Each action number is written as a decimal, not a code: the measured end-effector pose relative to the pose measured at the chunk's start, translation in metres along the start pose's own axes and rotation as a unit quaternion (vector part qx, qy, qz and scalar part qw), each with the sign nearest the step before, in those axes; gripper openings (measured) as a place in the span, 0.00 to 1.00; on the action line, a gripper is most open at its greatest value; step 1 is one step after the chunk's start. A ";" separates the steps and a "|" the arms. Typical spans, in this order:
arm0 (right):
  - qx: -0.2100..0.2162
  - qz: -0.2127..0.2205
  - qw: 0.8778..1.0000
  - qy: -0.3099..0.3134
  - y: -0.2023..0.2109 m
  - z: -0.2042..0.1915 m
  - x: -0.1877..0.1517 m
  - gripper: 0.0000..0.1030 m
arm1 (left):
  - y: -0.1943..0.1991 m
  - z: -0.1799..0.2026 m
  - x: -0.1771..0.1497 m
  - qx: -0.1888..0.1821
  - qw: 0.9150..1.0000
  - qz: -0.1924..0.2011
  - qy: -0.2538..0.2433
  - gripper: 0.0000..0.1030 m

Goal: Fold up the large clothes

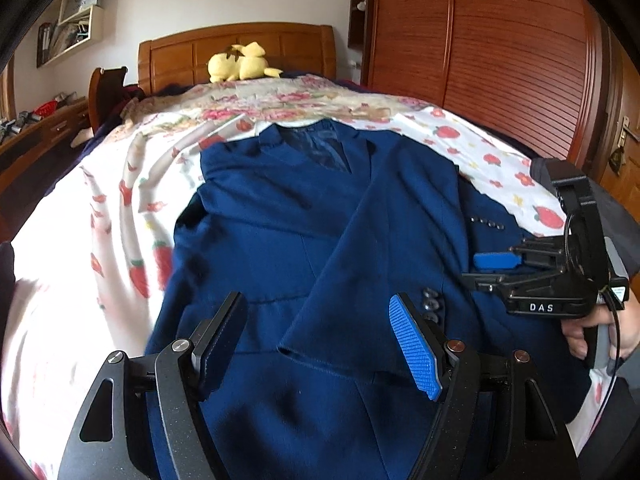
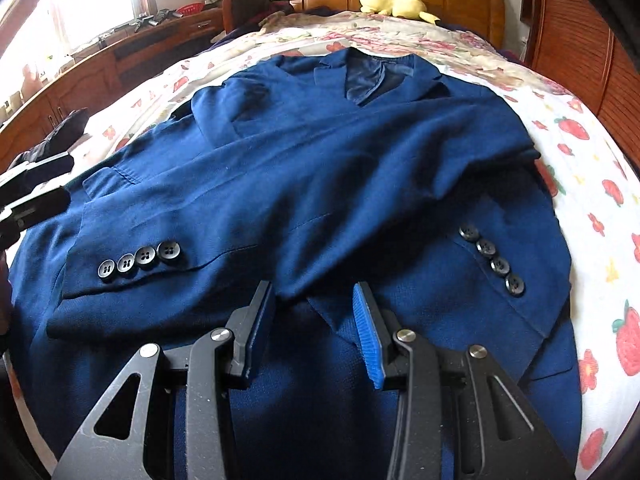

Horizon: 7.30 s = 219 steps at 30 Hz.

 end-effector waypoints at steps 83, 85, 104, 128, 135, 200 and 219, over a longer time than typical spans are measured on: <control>-0.110 -0.035 0.981 -0.154 0.119 0.141 -0.098 0.40 | 0.128 -0.045 -0.092 0.046 0.999 0.000 0.023 0.45; -0.097 -0.038 0.982 -0.156 0.117 0.134 -0.099 0.40 | 0.129 -0.042 -0.095 0.047 0.999 -0.004 0.014 0.45; -0.073 -0.027 0.995 -0.066 0.125 0.081 -0.117 0.39 | 0.134 -0.036 -0.114 0.049 0.998 -0.032 0.006 0.45; -0.051 0.003 0.994 -0.092 0.147 0.096 -0.123 0.40 | 0.116 -0.028 -0.105 0.074 0.996 -0.053 0.009 0.33; -0.055 0.034 0.992 -0.105 0.154 0.118 -0.110 0.41 | 0.115 -0.030 -0.104 0.077 0.995 -0.059 0.013 0.33; -0.018 -0.030 0.996 -0.080 0.178 0.091 -0.181 0.59 | 0.274 0.051 0.062 0.131 0.988 0.073 -0.043 0.03; 0.043 0.073 0.996 -0.030 0.249 0.040 -0.134 0.06 | 0.334 0.079 0.119 0.088 0.984 0.155 -0.009 0.03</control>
Point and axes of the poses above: each gripper's, at about its wrist camera, not at the fingertips, and y roughly against the way its jaws point, z to its right, x to its top, the point moved 9 cm from there along -y, roughly the way its jaws point, and after that the axes turned 5 degrees about -y, right-handed, at the moved point
